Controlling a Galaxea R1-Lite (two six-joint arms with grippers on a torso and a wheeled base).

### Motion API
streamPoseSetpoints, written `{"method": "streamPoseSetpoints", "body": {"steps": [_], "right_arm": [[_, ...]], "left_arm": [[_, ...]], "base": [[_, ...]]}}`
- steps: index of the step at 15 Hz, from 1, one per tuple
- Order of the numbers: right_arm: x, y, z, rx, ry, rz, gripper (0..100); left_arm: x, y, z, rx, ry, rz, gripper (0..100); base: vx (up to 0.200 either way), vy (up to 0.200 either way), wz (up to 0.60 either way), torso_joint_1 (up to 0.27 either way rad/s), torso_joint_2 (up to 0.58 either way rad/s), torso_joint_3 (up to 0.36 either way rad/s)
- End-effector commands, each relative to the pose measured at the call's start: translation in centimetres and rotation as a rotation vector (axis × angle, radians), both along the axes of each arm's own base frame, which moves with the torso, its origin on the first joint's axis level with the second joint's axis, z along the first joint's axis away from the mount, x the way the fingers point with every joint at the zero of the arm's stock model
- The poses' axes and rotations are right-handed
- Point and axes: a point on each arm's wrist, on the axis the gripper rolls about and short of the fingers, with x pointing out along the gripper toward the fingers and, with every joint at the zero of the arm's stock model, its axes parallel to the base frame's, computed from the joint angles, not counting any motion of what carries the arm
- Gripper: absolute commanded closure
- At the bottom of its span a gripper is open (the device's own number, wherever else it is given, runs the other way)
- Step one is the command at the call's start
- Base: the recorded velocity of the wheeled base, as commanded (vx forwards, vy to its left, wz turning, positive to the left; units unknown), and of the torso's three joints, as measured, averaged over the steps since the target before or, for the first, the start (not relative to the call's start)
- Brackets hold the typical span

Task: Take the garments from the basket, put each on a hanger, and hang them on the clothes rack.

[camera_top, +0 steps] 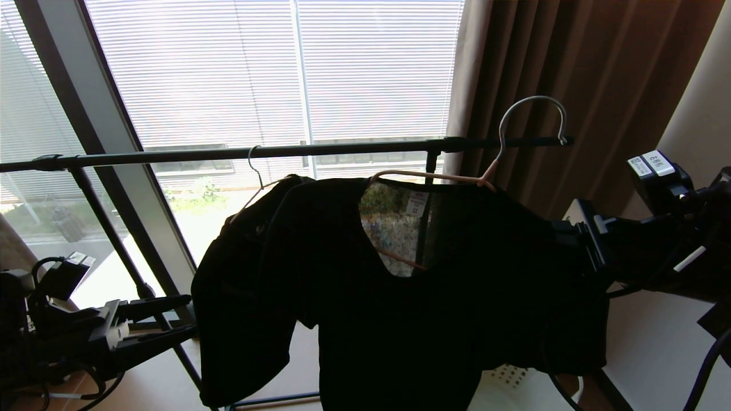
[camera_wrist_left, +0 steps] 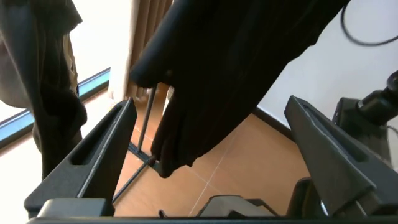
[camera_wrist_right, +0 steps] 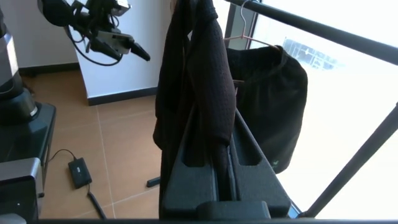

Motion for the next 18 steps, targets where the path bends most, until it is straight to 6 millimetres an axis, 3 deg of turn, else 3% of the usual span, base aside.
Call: {"method": "streamPoseSetpoints", "body": {"steps": [1, 5, 8, 12, 15, 18], "right_arm": [[0.4, 1.0, -1.3, -0.013, 0.044, 0.030, 100], [0.3, 3.1, -3.5, -0.061, 0.047, 0.108, 100], [-0.2, 3.9, -4.2, -0.074, 0.056, 0.141, 100], [-0.7, 4.5, -4.6, -0.082, 0.066, 0.167, 100], [-0.8, 4.8, -4.9, -0.090, 0.059, 0.182, 100], [-0.8, 4.8, -5.0, -0.092, 0.059, 0.182, 100]], "left_arm": [[-0.7, -1.0, 4.0, 0.003, -0.074, -0.015, 0], [-1.1, -3.2, 9.9, 0.024, -0.004, -0.004, 0], [-0.9, -6.2, 11.5, 0.141, -0.082, -0.021, 0], [-0.9, -9.0, 14.0, 0.138, -0.192, -0.152, 0], [0.3, -11.0, 13.4, 0.173, -0.212, -0.253, 0], [1.2, -13.0, 12.6, 0.323, -0.230, -0.251, 0]], "base": [[0.000, 0.000, 0.00, 0.000, 0.00, 0.000], [0.000, 0.000, 0.00, 0.000, 0.00, 0.000], [0.000, 0.000, 0.00, 0.000, 0.00, 0.000], [0.000, 0.000, 0.00, 0.000, 0.00, 0.000], [0.000, 0.000, 0.00, 0.000, 0.00, 0.000], [0.000, 0.000, 0.00, 0.000, 0.00, 0.000]]}}
